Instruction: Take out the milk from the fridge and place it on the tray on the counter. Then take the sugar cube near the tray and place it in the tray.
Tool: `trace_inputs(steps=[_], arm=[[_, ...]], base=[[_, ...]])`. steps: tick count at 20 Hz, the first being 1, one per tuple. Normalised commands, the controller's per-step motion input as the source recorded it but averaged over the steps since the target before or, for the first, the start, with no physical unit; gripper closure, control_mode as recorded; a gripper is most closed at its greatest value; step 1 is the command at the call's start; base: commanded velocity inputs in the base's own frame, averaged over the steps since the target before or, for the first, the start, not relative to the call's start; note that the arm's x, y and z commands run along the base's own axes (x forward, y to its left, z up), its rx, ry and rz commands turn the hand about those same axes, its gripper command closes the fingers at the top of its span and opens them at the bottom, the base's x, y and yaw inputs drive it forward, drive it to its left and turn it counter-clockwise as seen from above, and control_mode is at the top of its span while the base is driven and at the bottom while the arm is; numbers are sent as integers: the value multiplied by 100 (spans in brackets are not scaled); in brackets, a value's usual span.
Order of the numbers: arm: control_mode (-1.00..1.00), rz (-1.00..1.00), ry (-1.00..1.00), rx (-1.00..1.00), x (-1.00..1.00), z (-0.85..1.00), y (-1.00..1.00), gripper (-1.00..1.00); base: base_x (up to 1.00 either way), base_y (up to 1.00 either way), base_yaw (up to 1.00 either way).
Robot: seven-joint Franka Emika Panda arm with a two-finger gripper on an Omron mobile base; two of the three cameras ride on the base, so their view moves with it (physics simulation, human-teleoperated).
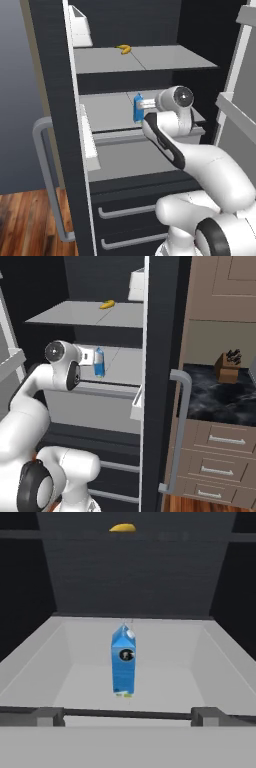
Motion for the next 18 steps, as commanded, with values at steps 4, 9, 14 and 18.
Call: trace_inputs(steps=[4, 9, 14, 18], arm=[[-100, 0, -1, 3, 23, -1, -1, -100], [-100, 0, -17, 1, 25, -14, 0, -100], [-100, 0, -22, 0, 28, -33, 0, -100], [-100, 0, -13, 1, 35, -58, 0, -100]], base=[[0, 0, 0], [0, 0, 0], [0, 0, 0], [0, 0, 0]])
